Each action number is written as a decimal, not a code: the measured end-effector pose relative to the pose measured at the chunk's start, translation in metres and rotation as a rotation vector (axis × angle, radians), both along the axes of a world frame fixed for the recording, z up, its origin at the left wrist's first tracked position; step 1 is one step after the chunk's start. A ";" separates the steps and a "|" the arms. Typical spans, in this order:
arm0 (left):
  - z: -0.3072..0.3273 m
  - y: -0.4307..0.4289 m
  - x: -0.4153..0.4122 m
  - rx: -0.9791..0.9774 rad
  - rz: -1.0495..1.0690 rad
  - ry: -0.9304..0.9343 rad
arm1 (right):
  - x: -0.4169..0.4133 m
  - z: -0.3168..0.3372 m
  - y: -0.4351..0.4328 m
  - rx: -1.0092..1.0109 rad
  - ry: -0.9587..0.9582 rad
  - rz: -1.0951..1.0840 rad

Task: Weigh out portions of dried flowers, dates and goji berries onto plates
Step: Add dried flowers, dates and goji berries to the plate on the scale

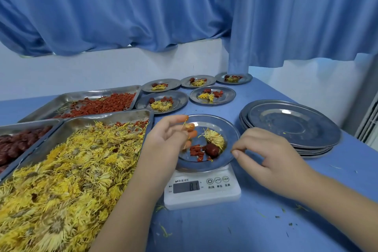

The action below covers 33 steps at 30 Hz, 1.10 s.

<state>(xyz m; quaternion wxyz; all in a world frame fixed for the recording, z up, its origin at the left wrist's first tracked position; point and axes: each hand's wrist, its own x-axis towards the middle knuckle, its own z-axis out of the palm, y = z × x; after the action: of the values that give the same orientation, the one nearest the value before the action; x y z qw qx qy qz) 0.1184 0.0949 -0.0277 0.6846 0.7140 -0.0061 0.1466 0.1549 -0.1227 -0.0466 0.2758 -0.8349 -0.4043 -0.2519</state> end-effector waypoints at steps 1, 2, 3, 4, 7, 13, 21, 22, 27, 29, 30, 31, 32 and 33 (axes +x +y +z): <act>0.000 0.001 0.002 -0.059 0.007 0.009 | 0.000 0.000 -0.001 0.005 0.008 0.003; -0.001 0.002 0.003 -0.120 0.014 0.019 | 0.000 0.000 -0.001 0.007 0.014 0.006; -0.001 0.002 0.004 -0.180 0.014 0.030 | 0.000 0.001 0.000 0.006 0.019 0.011; -0.002 0.002 0.005 -0.230 0.010 0.038 | 0.000 0.001 0.000 0.003 0.020 0.016; -0.004 0.001 0.007 -0.300 -0.011 0.047 | -0.002 0.002 0.000 -0.001 0.021 0.024; -0.003 -0.004 0.005 -0.328 -0.149 0.067 | -0.001 0.001 -0.001 0.010 0.030 0.020; 0.000 -0.005 0.001 -0.360 -0.212 0.038 | -0.001 0.002 -0.002 0.000 0.047 0.023; 0.000 -0.004 0.002 -0.357 -0.202 0.035 | 0.000 0.002 -0.002 0.000 0.055 0.021; 0.002 -0.002 0.003 -0.258 -0.120 0.058 | 0.002 -0.002 -0.002 0.041 0.118 -0.092; 0.003 -0.002 0.003 -0.248 -0.113 0.065 | 0.004 -0.005 -0.001 0.110 0.195 -0.151; 0.004 -0.002 0.003 -0.252 -0.114 0.066 | 0.005 -0.006 -0.001 0.148 0.249 -0.159; 0.004 -0.002 0.002 -0.261 -0.116 0.063 | 0.006 -0.008 0.000 0.175 0.297 -0.159; 0.004 -0.001 0.002 -0.274 -0.120 0.057 | 0.007 -0.009 0.001 0.186 0.330 -0.155; 0.003 -0.002 0.001 -0.293 -0.126 0.052 | 0.008 -0.011 0.001 0.184 0.350 -0.153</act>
<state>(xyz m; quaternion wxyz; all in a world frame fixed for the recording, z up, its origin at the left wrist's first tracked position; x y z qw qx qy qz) 0.1193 0.0932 -0.0243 0.7890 0.6085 -0.0116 0.0840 0.1626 -0.1213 -0.0575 0.3969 -0.8655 -0.2608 -0.1592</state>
